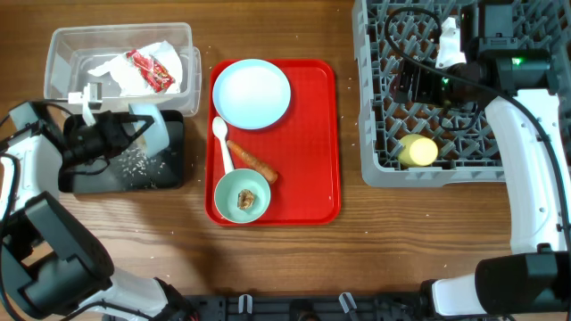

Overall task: Sort waste into correct bins and load items into the dishwasher rack
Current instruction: 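Tip the blue bowl over the black tray to pour out rice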

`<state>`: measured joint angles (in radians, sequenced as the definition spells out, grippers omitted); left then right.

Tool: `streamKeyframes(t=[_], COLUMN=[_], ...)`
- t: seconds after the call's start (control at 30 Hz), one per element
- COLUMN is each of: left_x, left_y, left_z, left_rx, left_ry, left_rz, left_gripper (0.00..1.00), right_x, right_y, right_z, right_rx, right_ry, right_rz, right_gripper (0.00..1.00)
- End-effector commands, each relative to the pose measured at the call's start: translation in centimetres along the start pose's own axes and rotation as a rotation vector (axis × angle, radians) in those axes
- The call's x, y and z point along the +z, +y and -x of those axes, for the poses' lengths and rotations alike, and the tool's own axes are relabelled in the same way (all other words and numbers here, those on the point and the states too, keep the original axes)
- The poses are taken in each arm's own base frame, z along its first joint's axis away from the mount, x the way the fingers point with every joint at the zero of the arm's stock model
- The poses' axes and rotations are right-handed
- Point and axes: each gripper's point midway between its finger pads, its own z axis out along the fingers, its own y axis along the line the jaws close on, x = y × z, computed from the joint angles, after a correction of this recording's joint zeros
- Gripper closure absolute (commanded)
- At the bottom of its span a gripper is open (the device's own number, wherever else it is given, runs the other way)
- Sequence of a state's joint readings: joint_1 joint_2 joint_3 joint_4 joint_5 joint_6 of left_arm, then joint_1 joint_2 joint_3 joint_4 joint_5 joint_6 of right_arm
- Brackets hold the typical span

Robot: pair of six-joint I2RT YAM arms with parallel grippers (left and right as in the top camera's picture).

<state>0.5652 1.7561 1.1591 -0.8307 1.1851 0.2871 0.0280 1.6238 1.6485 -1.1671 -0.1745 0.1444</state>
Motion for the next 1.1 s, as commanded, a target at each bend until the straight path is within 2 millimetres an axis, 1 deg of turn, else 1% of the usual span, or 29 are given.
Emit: streamKeyframes(t=[0.0, 0.2, 0.4, 0.63, 0.73, 0.87, 1.07], left_x=[-0.7, -2.0, -3.5, -5.2, -6.1, -6.4, -6.4], left_y=[-0.5, -1.1, -2.2, -2.5, -2.4, -2.3, -2.3], left_z=[0.2, 1.0, 1.7, 2.0, 2.4, 2.4, 2.4], left_rx=[-0.034, -0.137, -0.163, -0.234, -0.338, -0.379, -0.382], left_ry=[-0.044, -0.09, -0.143, -0.19, -0.201, -0.204, -0.203], left_rz=[-0.112, -0.183, -0.279, -0.328, -0.355, -0.357, -0.357], left_gripper=[0.96, 0.96, 0.96, 0.96, 0.96, 0.96, 0.96], right_x=[-0.2, -0.2, -0.2, -0.2, -0.2, -0.2, -0.2], right_y=[-0.4, -0.4, -0.4, -0.4, -0.4, -0.4, -0.4], right_z=[0.3, 0.2, 0.2, 0.2, 0.2, 0.2, 0.2], right_rx=[-0.008, -0.01, -0.01, -0.01, -0.01, -0.01, -0.01], right_ry=[-0.01, -0.002, -0.002, -0.002, -0.003, -0.004, -0.004], right_rz=[-0.018, -0.019, -0.019, -0.019, -0.019, -0.019, -0.019], right_gripper=[0.0, 0.0, 0.0, 0.0, 0.0, 0.0, 0.0])
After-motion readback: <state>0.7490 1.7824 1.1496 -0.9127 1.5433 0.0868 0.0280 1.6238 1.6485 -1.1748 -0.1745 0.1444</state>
